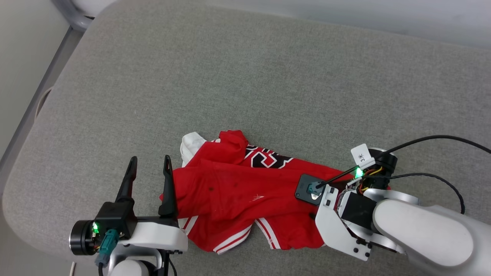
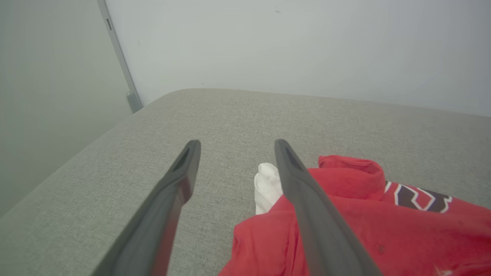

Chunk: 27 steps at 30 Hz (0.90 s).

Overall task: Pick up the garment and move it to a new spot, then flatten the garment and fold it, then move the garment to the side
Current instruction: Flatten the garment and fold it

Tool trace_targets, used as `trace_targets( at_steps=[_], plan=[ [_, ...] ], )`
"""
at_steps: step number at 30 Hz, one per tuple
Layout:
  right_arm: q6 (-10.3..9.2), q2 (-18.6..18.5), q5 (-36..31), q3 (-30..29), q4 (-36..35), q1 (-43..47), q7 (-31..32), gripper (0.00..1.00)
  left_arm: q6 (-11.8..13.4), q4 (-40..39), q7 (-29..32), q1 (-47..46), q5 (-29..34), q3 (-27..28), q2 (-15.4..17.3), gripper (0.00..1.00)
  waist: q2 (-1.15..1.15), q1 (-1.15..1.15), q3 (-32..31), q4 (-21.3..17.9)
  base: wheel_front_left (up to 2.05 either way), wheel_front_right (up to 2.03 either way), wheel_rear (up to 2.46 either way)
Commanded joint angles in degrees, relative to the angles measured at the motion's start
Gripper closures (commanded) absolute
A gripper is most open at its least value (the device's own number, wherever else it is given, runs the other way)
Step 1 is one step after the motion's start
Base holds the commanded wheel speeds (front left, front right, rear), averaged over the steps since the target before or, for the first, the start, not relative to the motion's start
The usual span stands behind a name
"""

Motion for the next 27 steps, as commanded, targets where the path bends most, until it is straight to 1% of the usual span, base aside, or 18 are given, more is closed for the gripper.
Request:
trace_targets(
  at_steps=[1,4,7,8,10,14,17,22,27],
  plan=[
    [-0.02,-0.70,-0.60,0.45,0.71,1.80,1.13,0.00,-0.43,0.29,-0.14,-1.11,0.36,0.33,-0.20,0.00,0.00,-0.01,1.08,0.33,0.00,0.00,0.00],
    [-0.02,-1.06,-1.45,0.66,2.10,2.61,1.33,0.00,-0.82,0.46,-0.14,-1.42,0.55,0.76,-0.57,0.00,0.00,-0.01,1.85,0.23,0.00,0.00,0.00],
    [-0.03,-0.67,-1.46,0.82,3.27,3.06,1.44,0.00,-1.02,0.61,-0.14,-1.89,0.82,1.34,-0.72,0.00,0.00,-0.01,2.14,-0.14,0.00,0.00,0.00],
    [-0.03,-0.42,-1.68,0.79,2.98,2.74,0.04,1.00,-1.13,0.74,-0.14,-1.94,0.85,1.57,-0.75,0.00,0.00,-0.01,2.12,-0.34,0.00,0.00,0.00],
    [-0.03,-0.03,-1.25,0.68,3.15,1.67,-2.23,1.00,-1.30,0.97,-0.14,-1.71,0.88,1.96,-0.78,0.00,0.00,-0.01,1.74,-0.93,0.00,0.00,0.00],
    [-0.06,0.60,0.88,0.27,3.57,-2.31,-9.50,1.00,-1.62,1.49,-0.14,-0.51,1.36,2.83,-0.84,0.00,0.00,-0.01,0.03,-2.47,0.00,0.00,0.00],
    [-0.06,-0.13,2.88,0.16,4.50,-4.93,-14.24,1.00,-1.80,1.53,-0.14,0.51,1.74,3.81,-0.83,0.00,0.00,-0.01,-1.73,-3.85,0.00,0.00,0.00],
    [-0.06,-3.09,5.87,0.11,6.69,-7.54,-19.52,1.00,-1.64,0.80,-0.14,2.39,2.43,4.10,-0.83,0.00,0.00,-0.01,-4.39,-6.16,0.00,0.00,0.00],
    [-0.06,-7.10,9.42,-1.78,10.01,-5.73,-22.96,1.00,-1.94,0.79,-0.15,3.65,2.52,4.77,-0.85,0.00,0.00,-0.01,-6.05,-7.83,0.00,0.00,0.00]
  ],
)
